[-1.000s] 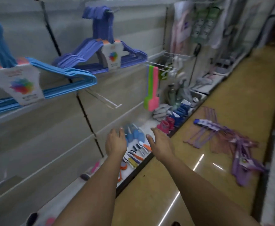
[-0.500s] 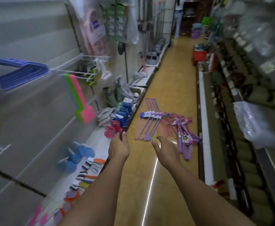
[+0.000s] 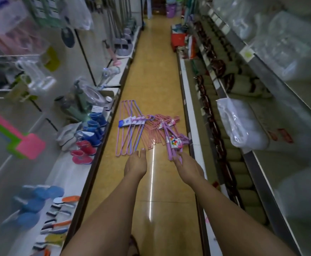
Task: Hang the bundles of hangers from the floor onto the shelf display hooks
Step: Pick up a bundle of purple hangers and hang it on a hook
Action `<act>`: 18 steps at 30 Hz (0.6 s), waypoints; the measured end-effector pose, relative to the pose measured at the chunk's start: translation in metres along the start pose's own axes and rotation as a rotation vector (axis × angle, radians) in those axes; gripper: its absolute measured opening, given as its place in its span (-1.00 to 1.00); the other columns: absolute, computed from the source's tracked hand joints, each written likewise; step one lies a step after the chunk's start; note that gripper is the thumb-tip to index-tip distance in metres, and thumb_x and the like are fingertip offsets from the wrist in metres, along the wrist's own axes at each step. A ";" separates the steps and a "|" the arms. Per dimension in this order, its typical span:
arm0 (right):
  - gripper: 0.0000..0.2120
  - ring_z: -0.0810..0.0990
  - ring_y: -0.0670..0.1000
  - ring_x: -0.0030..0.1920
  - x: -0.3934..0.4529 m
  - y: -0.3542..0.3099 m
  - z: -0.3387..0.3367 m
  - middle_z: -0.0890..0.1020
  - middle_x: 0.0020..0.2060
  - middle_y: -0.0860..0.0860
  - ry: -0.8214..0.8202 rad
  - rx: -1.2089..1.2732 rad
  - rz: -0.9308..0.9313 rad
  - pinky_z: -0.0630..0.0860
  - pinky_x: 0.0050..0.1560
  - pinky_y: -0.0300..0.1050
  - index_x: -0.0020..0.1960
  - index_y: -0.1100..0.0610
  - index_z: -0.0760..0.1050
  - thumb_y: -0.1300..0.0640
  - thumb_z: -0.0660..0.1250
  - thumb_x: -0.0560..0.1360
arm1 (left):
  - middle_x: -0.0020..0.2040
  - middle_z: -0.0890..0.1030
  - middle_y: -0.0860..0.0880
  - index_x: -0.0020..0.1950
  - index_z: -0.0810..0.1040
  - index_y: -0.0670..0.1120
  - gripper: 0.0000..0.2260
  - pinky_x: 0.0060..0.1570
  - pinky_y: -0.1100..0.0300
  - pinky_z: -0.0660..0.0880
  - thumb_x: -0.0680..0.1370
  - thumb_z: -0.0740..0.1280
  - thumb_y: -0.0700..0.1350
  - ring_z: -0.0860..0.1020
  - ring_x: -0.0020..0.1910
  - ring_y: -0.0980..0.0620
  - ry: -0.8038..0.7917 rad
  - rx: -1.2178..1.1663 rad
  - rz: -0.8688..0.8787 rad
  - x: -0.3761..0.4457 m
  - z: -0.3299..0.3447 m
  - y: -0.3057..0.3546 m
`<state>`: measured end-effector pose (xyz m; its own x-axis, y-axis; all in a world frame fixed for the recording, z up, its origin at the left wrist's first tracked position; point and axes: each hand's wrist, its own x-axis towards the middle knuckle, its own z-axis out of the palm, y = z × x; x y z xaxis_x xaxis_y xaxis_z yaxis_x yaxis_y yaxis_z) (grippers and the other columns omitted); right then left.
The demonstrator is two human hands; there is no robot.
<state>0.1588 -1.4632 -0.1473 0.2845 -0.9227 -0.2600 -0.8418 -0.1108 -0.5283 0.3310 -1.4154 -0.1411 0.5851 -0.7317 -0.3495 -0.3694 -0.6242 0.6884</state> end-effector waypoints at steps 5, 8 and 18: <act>-0.55 0.49 0.09 0.23 0.049 0.008 -0.009 0.50 0.29 0.07 0.013 0.046 0.066 0.40 0.14 -0.07 0.38 0.08 0.36 -0.15 0.03 0.63 | 0.31 0.49 -0.21 0.35 0.44 -0.18 -0.50 0.21 0.04 0.37 0.64 -0.01 0.12 0.45 0.27 -0.19 -0.098 0.057 0.071 0.052 0.016 0.026; -0.58 0.56 0.02 0.06 0.088 0.001 -0.010 0.58 0.14 0.01 0.065 0.073 0.104 0.52 0.10 0.01 0.27 0.00 0.40 -0.22 0.01 0.60 | 0.37 0.44 -0.17 0.41 0.38 -0.16 -0.52 0.24 0.06 0.33 0.65 0.00 0.11 0.40 0.33 -0.16 -0.127 0.059 0.110 0.092 0.013 0.042; -0.48 0.56 0.01 0.11 0.196 -0.030 0.009 0.54 0.20 -0.01 0.083 0.062 0.196 0.45 -0.09 -0.12 0.37 -0.01 0.33 -0.29 -0.02 0.58 | 0.39 0.42 -0.15 0.43 0.36 -0.14 -0.50 0.29 0.03 0.32 0.65 -0.02 0.15 0.39 0.35 -0.15 -0.201 0.098 0.114 0.223 0.002 0.061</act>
<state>0.2438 -1.6377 -0.1897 0.0775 -0.9521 -0.2959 -0.8467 0.0938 -0.5237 0.4376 -1.6177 -0.1786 0.3841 -0.8325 -0.3991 -0.4987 -0.5509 0.6692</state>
